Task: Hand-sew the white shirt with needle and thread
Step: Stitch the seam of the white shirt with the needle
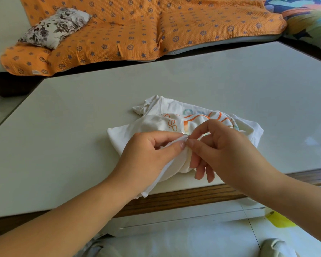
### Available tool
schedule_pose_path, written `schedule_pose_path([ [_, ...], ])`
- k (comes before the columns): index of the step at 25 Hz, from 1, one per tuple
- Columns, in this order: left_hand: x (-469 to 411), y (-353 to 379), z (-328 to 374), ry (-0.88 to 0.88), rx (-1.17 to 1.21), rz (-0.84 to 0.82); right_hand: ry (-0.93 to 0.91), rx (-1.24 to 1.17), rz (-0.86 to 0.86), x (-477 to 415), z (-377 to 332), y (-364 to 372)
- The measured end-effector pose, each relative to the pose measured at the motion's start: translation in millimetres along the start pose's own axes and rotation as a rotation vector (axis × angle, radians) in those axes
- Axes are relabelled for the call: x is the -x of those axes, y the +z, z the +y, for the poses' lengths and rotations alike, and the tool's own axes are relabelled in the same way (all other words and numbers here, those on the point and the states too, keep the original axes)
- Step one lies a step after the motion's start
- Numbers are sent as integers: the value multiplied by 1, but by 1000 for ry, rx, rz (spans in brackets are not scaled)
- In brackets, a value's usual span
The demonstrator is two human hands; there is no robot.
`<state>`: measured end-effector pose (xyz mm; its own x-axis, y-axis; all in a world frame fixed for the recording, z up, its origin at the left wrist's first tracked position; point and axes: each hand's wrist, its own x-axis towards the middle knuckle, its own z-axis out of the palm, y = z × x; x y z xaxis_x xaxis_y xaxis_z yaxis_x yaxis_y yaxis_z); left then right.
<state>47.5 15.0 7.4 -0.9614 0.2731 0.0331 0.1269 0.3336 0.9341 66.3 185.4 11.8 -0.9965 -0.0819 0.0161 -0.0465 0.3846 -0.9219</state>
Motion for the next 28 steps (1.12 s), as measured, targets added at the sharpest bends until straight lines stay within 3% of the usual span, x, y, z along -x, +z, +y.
schedule_pose_path([
  [3,0,3,-3,67,-139,4,40,-132,-45,-1,1,-1],
  [7,1,6,-4,127,-232,19,70,-135,-83,-2,-2,-1],
  [13,2,6,1,171,-232,45,52,-7,119,-14,-6,-10],
  [15,2,5,0,134,-227,22,113,-201,138,-21,-6,-18],
  [19,-1,4,-3,63,-224,-7,268,-855,4,-33,-10,-32],
  [22,-2,4,-4,21,-190,-23,251,-1018,34,-43,-7,-39],
  [24,-2,2,-4,-23,-144,-44,203,-954,116,-48,-4,-43],
  [28,-3,-2,-5,-86,-45,-75,128,-599,309,-59,9,-51],
])
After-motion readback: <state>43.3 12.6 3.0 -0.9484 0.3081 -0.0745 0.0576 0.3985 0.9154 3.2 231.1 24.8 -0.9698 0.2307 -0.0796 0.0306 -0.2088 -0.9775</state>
